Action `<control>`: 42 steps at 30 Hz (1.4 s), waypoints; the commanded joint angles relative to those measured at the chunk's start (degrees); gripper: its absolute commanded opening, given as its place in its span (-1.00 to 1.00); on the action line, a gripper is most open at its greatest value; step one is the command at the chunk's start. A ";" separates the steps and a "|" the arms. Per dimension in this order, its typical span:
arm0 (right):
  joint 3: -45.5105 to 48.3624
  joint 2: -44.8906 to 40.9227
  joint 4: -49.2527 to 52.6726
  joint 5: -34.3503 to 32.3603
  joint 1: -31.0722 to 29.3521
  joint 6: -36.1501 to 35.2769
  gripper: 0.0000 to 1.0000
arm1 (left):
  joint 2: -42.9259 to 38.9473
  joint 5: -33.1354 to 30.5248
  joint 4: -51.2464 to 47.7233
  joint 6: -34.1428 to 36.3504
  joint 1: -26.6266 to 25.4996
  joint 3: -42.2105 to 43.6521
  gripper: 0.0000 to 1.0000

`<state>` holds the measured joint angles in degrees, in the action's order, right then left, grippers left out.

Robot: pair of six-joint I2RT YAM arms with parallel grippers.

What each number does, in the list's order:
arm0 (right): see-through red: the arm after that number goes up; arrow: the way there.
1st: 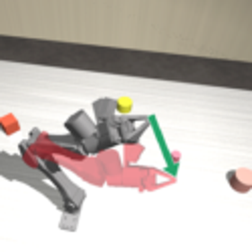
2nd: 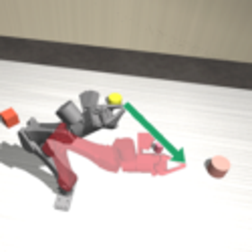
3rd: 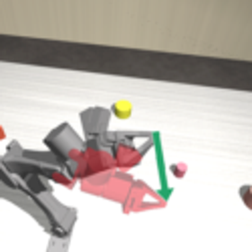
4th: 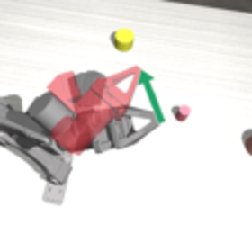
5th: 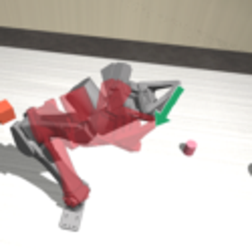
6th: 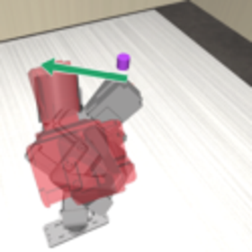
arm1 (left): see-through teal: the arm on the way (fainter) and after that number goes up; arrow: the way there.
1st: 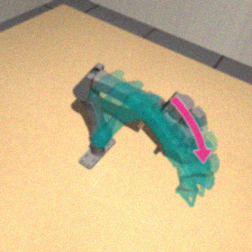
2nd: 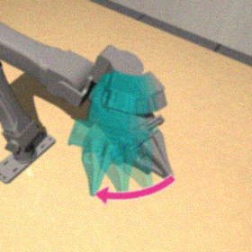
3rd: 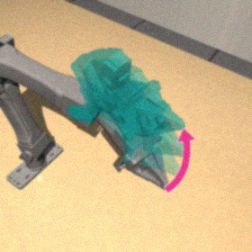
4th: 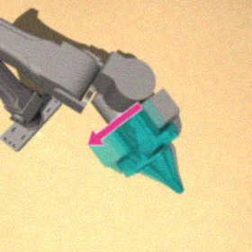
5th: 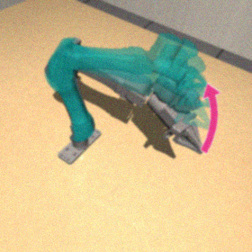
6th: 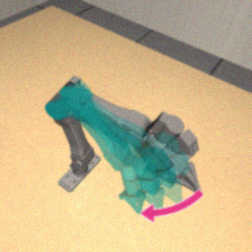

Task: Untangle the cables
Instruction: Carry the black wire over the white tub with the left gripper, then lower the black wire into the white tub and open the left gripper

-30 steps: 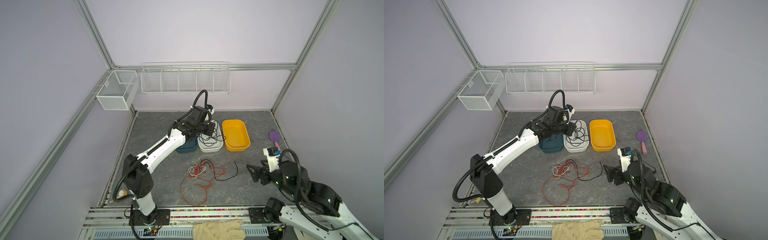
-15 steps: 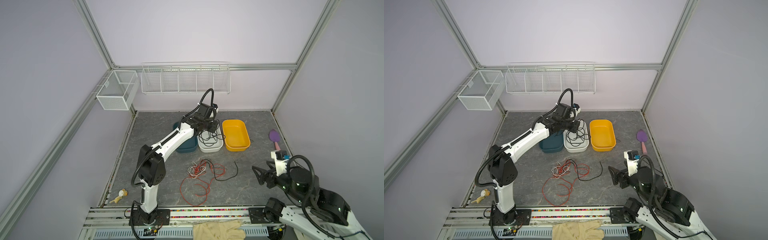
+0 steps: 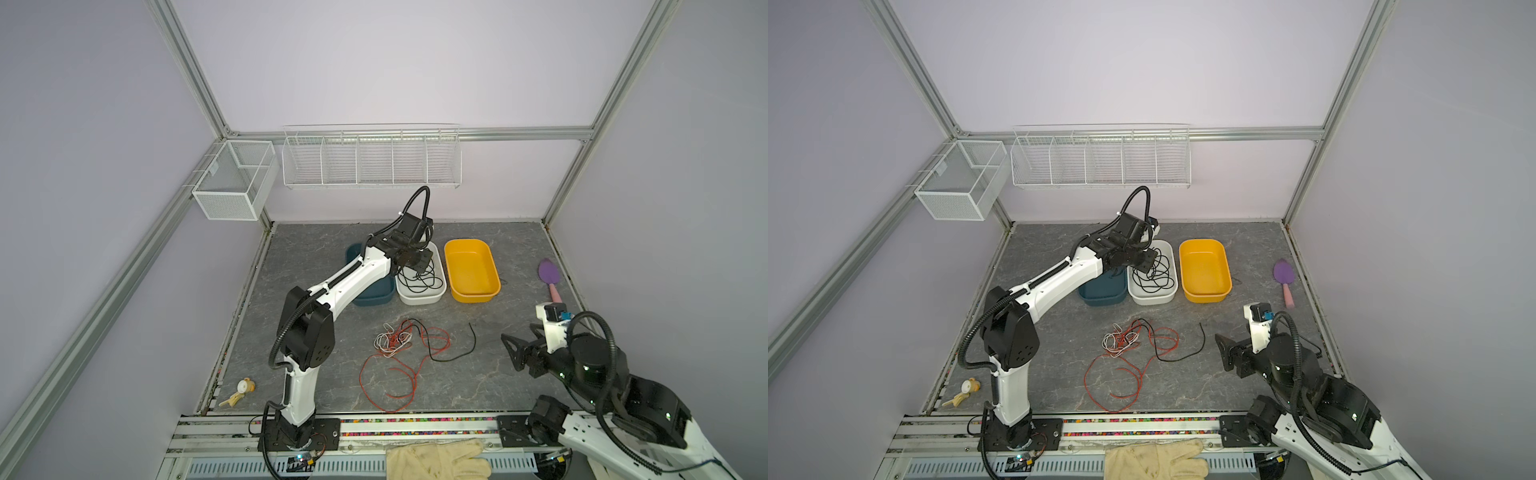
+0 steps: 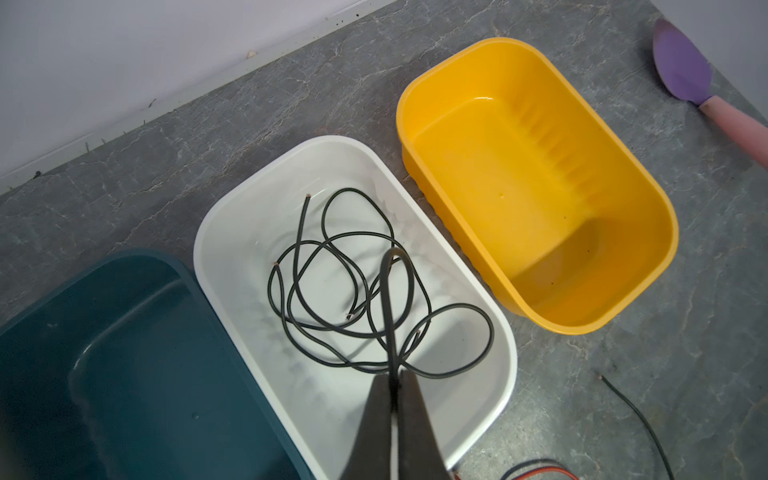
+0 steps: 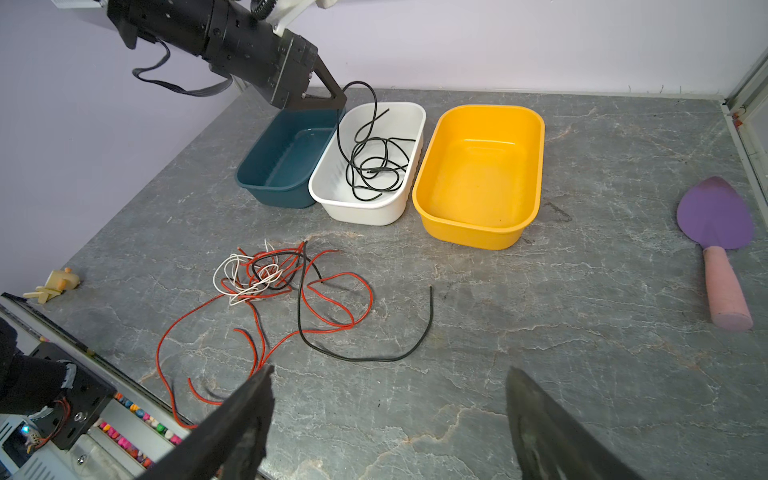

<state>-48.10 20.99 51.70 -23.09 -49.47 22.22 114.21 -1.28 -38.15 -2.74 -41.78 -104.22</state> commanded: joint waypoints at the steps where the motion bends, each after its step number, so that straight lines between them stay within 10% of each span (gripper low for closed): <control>1: -0.77 0.53 -0.64 -0.18 0.25 -0.64 0.76 | 1.95 -1.65 -1.66 0.91 0.30 0.82 -1.00; 22: -1.38 2.65 -0.21 -0.59 0.29 -0.50 0.77 | 6.67 -1.85 -3.85 0.39 0.48 -0.27 -1.00; 42: -1.39 2.95 -0.07 -0.73 0.33 -0.41 0.77 | -0.05 -0.57 -4.80 0.47 0.47 -0.23 -0.39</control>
<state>-48.53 23.27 51.86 -23.11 -49.47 22.22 117.78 -1.30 -41.43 -2.59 -41.63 -103.68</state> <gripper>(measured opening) 0.882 0.300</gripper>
